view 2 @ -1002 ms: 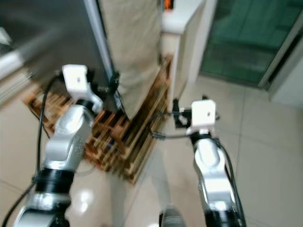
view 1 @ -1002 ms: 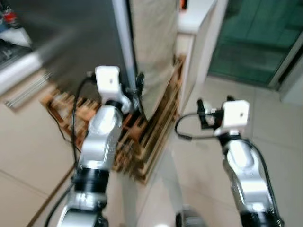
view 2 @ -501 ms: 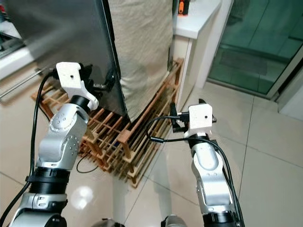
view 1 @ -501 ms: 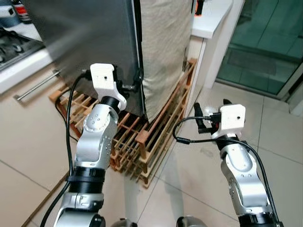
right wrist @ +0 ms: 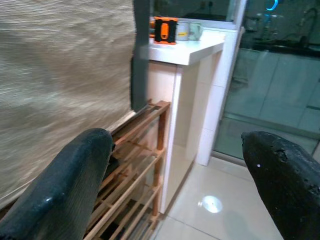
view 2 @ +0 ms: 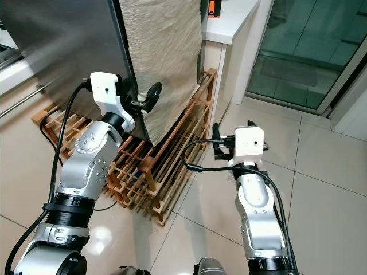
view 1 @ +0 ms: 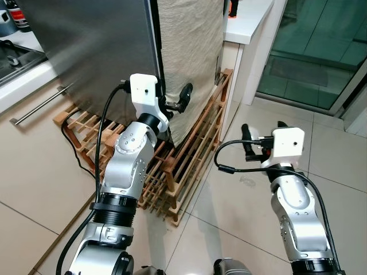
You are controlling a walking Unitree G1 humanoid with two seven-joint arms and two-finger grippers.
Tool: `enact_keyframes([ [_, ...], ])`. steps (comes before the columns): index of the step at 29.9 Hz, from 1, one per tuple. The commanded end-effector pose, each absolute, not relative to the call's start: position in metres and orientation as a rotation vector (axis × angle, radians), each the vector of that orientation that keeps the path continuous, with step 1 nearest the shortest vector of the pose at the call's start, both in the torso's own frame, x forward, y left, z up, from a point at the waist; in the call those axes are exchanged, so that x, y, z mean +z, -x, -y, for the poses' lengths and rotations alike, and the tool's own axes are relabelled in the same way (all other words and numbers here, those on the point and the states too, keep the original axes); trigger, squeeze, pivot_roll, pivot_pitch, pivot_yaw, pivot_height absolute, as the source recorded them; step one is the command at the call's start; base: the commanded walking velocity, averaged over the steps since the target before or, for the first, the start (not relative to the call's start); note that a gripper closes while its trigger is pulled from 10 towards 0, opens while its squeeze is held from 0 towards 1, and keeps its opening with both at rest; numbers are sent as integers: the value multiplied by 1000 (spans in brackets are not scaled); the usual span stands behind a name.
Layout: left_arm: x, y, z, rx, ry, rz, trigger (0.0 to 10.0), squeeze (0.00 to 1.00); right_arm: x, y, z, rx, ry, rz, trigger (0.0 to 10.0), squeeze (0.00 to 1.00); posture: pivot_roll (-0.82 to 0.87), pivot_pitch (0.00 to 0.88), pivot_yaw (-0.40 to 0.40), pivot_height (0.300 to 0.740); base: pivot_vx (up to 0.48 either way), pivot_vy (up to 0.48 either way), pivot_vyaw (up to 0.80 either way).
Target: Restocking fridge
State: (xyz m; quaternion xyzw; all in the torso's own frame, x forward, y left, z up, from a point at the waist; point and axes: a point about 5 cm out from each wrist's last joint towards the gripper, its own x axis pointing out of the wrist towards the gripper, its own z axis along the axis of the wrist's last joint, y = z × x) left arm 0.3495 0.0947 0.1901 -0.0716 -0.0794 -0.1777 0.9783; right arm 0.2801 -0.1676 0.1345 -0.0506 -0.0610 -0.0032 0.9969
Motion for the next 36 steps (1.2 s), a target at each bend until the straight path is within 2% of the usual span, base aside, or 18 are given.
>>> enact_keyframes([
  [1, 193, -357, -97, -312, 120, 166, 10000, 0, 140, -281, 167, -4, 99, 147, 10000, 0, -210, 80, 79, 740, 0, 0, 0],
  [5, 203, -370, -109, -195, 180, 175, 10000, 0, 140, -281, 167, -1, 104, 150, 10000, 0, -225, 81, 83, 740, 0, 0, 0],
  [9, 207, -371, -115, -166, 199, 183, 10000, 0, 140, -280, 168, -5, 106, 149, 10000, 0, -229, 84, 83, 740, 0, 0, 0],
  [12, 207, -371, -115, -175, 215, 194, 10000, 0, 138, -279, 169, -7, 106, 143, 10000, 0, -228, 86, 81, 740, 0, 0, 0],
  [16, 209, -372, -102, -253, 244, 201, 10000, 0, 137, -278, 169, -4, 106, 137, 10000, 0, -229, 88, 78, 740, 0, 0, 0],
  [20, 213, -374, -82, -349, 256, 210, 10000, 0, 137, -279, 169, 2, 109, 134, 10000, 0, -230, 88, 62, 740, 0, 0, 0],
  [22, 219, -377, -55, -455, 239, 217, 10000, 0, 136, -279, 171, 7, 114, 129, 10000, 0, -237, 85, 56, 740, 0, 0, 0],
  [28, 221, -380, -28, -535, 242, 196, 10000, 0, 136, -278, 173, 8, 118, 125, 10000, 0, -256, 81, 51, 740, 0, 0, 0],
  [32, 232, -368, 21, -740, 284, 197, 10000, 0, 134, -271, 172, 18, 112, 111, 10000, 0, -270, 79, 50, 740, 0, 0, 0],
  [36, 243, -351, 55, -943, 342, 221, 10000, 0, 134, -261, 164, 67, 91, 117, 10000, 0, -270, 79, 50, 740, 0, 0, 0],
])
